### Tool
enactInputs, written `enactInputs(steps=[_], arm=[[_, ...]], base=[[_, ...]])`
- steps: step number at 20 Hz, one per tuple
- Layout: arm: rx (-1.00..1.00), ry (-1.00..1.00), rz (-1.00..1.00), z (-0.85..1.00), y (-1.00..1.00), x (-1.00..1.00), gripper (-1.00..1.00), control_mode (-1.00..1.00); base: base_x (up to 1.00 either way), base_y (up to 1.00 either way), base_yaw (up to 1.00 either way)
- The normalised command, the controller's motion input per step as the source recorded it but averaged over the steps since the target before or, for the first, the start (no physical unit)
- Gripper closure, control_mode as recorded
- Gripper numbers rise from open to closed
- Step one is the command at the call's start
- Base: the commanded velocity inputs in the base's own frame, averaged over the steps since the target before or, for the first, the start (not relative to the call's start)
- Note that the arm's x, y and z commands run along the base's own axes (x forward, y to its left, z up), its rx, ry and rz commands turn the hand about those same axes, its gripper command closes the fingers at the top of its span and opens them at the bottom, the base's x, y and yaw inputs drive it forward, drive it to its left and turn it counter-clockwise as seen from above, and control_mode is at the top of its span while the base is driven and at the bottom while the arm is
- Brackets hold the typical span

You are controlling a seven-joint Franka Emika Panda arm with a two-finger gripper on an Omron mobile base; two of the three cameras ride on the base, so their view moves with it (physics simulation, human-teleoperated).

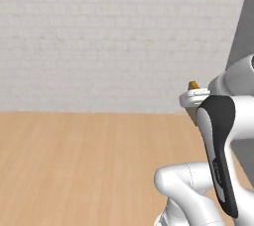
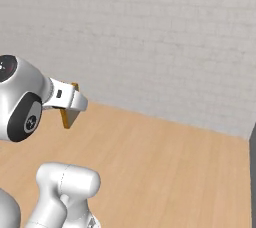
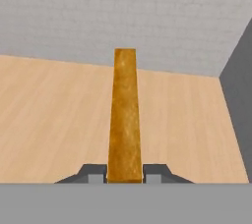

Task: Start the toaster. Once the lever pops up, take the bread to the plate on the dining counter.

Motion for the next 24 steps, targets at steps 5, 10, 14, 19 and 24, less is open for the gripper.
enactInputs(steps=[5, 10, 14, 19, 24], arm=[[0.0, 0.0, 0.0, 0.0, 0.0, 0.0, 1.0, 1.0], [0.0, 0.0, 0.0, 0.0, 0.0, 0.0, 1.0, 1.0], [0.0, 0.0, 0.0, 0.0, 0.0, 0.0, 1.0, 1.0], [0.0, 0.0, 0.0, 0.0, 0.0, 0.0, 1.0, 1.0], [0.0, 0.0, 0.0, 0.0, 0.0, 0.0, 1.0, 1.0]], base=[[1.0, -0.17, 0.3], [1.0, -0.24, 0.43], [1.0, -0.16, 0.59], [1.0, -0.13, 0.66], [1.0, -0.11, 0.71]])
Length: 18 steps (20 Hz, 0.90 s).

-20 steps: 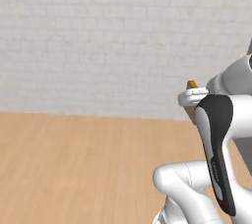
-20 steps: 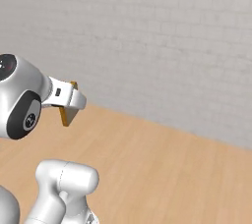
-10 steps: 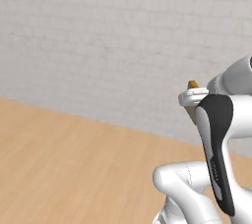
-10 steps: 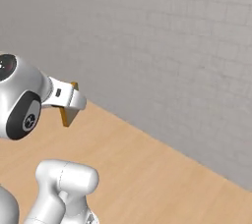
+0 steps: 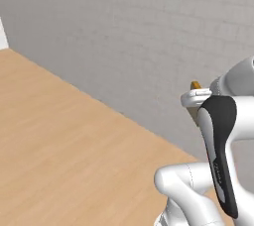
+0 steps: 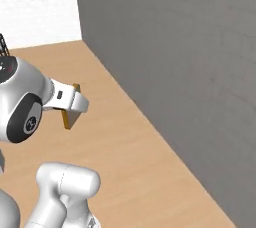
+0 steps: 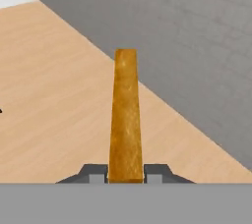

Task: Start the toaster. Once the lever pops up, take the bread to the plate on the dining counter.

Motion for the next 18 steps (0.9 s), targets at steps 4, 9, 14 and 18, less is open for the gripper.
enactInputs(steps=[4, 9, 14, 18], arm=[[0.0, 0.0, 0.0, 0.0, 0.0, 0.0, 1.0, 1.0], [0.0, 0.0, 0.0, 0.0, 0.0, 0.0, 1.0, 1.0], [0.0, 0.0, 0.0, 0.0, 0.0, 0.0, 1.0, 1.0], [0.0, 0.0, 0.0, 0.0, 0.0, 0.0, 1.0, 1.0]], base=[[0.96, -0.11, 0.74], [0.91, -0.13, 0.75], [0.87, -0.18, 0.74], [0.9, -0.19, 0.73]])
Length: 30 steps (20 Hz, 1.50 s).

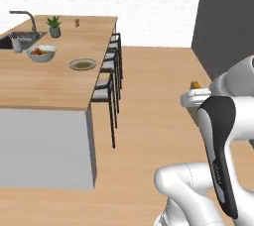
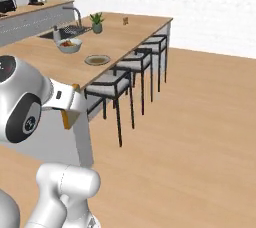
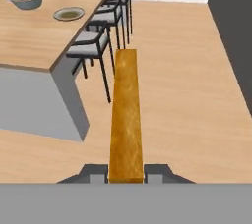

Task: Start the toaster. Once the lever pops up, take the bread to the plate on the dining counter.

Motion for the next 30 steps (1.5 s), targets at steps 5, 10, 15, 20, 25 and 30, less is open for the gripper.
enactInputs(steps=[5, 10, 15, 20, 25, 30], arm=[[0.0, 0.0, 0.0, 0.0, 0.0, 0.0, 1.0, 1.0], [0.0, 0.0, 0.0, 0.0, 0.0, 0.0, 1.0, 1.0], [0.0, 0.0, 0.0, 0.0, 0.0, 0.0, 1.0, 1.0], [0.0, 0.0, 0.0, 0.0, 0.0, 0.0, 1.0, 1.0], [0.0, 0.0, 0.0, 0.0, 0.0, 0.0, 1.0, 1.0], [0.0, 0.0, 0.0, 0.0, 0.0, 0.0, 1.0, 1.0]], base=[[0.87, -0.27, 0.69], [0.73, -0.38, 0.67], [0.49, -0.41, 0.7], [0.32, -0.55, 0.65], [0.03, -0.63, 0.62], [0.0, -0.66, 0.6]])
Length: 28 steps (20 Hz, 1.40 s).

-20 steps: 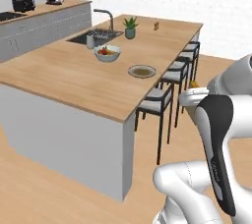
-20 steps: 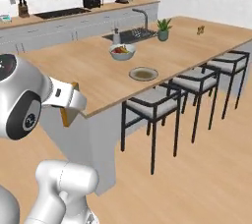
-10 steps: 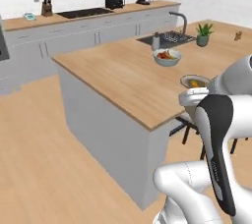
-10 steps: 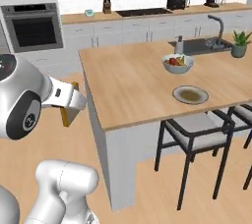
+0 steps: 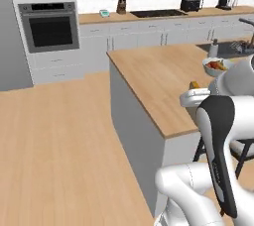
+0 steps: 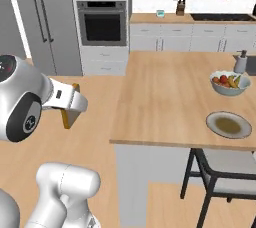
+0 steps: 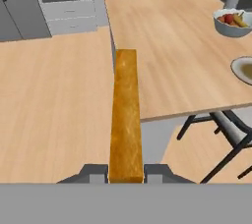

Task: Start the toaster. Once the lever pops up, take the bread to the plate on the dining counter.

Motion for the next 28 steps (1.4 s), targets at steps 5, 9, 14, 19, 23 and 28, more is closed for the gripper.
enactInputs(steps=[5, 9, 14, 19, 23, 28], arm=[[0.0, 0.0, 0.0, 0.0, 0.0, 0.0, 1.0, 1.0], [0.0, 0.0, 0.0, 0.0, 0.0, 0.0, 1.0, 1.0], [0.0, 0.0, 0.0, 0.0, 0.0, 0.0, 1.0, 1.0], [0.0, 0.0, 0.0, 0.0, 0.0, 0.0, 1.0, 1.0], [0.0, 0.0, 0.0, 0.0, 0.0, 0.0, 1.0, 1.0], [0.0, 0.0, 0.0, 0.0, 0.0, 0.0, 1.0, 1.0]], base=[[0.0, -0.84, 0.38], [-0.04, -0.89, 0.11], [0.0, -0.89, 0.01], [0.0, -0.89, 0.0], [0.03, -0.81, 0.0], [0.19, -0.63, 0.0]])
